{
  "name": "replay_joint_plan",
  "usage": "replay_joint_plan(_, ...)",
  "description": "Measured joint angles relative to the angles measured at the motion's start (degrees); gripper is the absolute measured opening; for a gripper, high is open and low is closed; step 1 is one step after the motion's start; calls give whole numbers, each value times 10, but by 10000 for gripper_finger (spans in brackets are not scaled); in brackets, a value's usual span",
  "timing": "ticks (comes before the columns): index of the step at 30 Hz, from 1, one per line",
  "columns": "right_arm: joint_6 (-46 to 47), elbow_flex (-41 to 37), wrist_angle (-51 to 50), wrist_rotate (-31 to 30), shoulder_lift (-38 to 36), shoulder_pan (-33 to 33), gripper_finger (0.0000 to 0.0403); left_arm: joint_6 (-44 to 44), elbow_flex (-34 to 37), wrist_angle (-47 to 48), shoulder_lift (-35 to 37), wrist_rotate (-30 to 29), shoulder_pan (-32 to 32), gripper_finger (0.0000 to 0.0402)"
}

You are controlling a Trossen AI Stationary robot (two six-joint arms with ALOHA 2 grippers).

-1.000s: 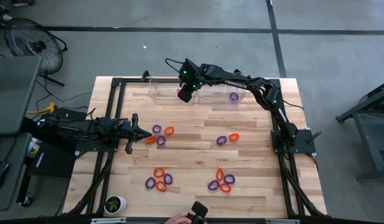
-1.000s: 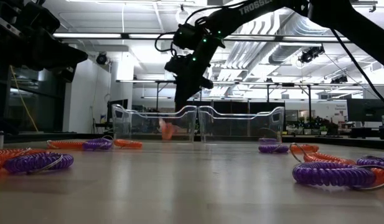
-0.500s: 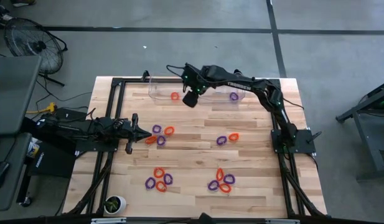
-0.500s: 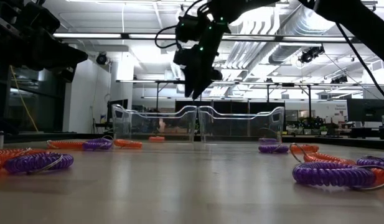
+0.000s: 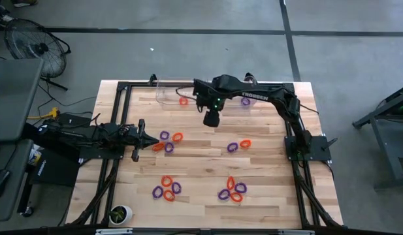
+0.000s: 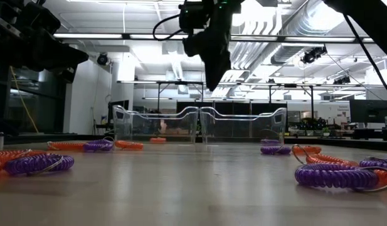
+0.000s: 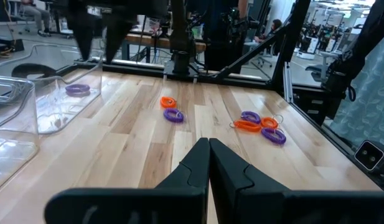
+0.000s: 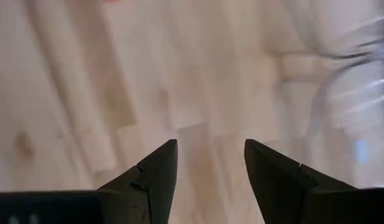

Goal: Sort spring keychains
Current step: Put the violet spring keychain into the right transparent bin

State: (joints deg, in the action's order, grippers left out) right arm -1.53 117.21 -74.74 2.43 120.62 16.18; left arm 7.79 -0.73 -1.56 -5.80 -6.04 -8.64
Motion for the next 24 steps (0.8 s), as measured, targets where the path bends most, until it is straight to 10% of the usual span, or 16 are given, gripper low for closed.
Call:
replay_joint_plan(9,-37,-52,-30,114,-23,-29,181,0,0,0,0,0,0,0)
replay_joint_plan(24,-52,-528,280,115,-288,-109,181,0,0,0,0,0,0,0)
